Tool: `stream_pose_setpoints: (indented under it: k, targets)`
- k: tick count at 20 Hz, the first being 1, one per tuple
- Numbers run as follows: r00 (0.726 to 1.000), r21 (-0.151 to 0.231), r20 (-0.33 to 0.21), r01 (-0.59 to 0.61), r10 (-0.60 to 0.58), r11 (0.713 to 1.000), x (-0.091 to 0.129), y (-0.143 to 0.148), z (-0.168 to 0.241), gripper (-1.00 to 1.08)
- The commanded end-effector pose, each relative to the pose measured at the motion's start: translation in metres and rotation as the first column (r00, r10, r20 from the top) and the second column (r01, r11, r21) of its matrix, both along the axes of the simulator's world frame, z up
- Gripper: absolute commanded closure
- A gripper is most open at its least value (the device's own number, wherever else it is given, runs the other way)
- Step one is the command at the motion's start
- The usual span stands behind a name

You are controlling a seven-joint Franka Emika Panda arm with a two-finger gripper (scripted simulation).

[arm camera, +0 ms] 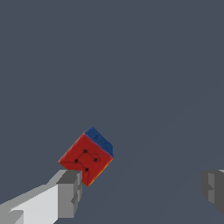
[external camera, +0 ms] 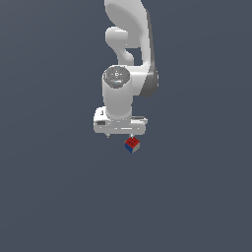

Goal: Pick up the object and move it to a goal position.

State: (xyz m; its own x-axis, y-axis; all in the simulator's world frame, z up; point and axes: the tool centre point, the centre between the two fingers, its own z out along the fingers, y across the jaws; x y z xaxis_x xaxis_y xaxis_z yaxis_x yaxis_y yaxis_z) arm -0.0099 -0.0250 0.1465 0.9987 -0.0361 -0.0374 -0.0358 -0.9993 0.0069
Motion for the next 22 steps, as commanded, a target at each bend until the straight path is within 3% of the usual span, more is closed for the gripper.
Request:
stream_pose_setpoints:
  k: [1, 10, 22]
  targets:
    - [1.0, 0.0, 0.0, 0.0, 0.0, 1.0, 0.0, 0.0, 0.0, -0.92]
    - [1.0, -0.016, -0.011, -0.003, 0.003, 1.0, -0.001, -0.026, 0.002, -0.92]
    - [0.998, -0.015, -0.005, 0.055, -0.055, 0.998, -0.002, -0.018, -0.003, -0.92]
